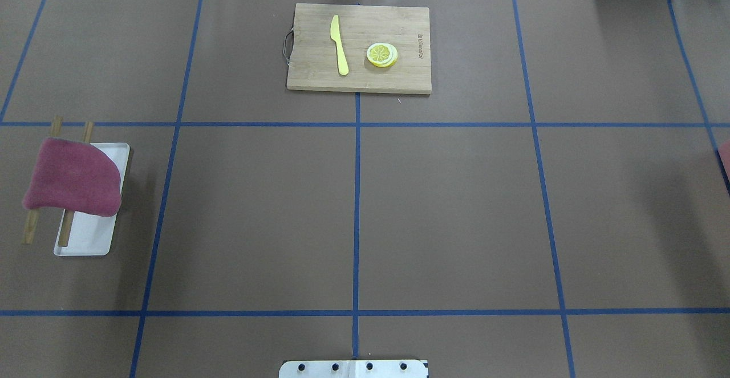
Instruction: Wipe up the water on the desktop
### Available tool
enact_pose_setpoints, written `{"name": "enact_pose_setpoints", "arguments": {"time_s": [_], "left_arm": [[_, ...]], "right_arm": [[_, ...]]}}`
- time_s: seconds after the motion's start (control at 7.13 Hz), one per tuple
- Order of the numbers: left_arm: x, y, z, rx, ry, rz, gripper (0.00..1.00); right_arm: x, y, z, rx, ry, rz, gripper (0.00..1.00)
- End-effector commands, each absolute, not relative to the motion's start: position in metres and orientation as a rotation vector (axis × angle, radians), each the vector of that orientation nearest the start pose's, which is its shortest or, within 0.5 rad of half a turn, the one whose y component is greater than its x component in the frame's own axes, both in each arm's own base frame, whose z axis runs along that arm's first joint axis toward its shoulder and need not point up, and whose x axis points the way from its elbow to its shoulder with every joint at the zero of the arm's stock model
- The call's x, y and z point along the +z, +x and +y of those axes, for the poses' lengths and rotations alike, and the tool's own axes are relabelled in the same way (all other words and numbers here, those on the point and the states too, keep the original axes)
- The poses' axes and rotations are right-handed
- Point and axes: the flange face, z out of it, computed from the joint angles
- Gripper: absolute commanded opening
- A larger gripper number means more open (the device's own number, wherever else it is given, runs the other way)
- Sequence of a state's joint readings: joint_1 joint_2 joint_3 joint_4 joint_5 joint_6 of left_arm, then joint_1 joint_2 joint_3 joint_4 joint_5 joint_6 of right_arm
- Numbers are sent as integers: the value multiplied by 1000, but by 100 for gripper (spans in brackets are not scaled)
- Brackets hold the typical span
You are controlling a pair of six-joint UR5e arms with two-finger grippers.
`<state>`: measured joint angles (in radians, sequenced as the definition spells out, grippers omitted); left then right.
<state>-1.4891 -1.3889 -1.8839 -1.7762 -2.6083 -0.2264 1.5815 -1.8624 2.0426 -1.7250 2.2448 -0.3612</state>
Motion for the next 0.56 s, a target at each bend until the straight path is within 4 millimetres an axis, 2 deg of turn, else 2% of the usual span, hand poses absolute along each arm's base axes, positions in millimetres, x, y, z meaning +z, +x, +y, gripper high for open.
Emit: {"name": "enact_pose_setpoints", "arguments": {"time_s": [0.0, 0.14, 0.42], "left_arm": [[513, 42, -436, -2, 87, 1052, 98], [487, 88, -449, -10, 44, 1039, 94], [483, 116, -444, 17, 11, 1031, 91]], "right_arm": [[573, 73, -365, -349, 160, -681, 100], [573, 71, -365, -349, 160, -703, 100], [579, 70, -364, -341, 148, -720, 100]]}}
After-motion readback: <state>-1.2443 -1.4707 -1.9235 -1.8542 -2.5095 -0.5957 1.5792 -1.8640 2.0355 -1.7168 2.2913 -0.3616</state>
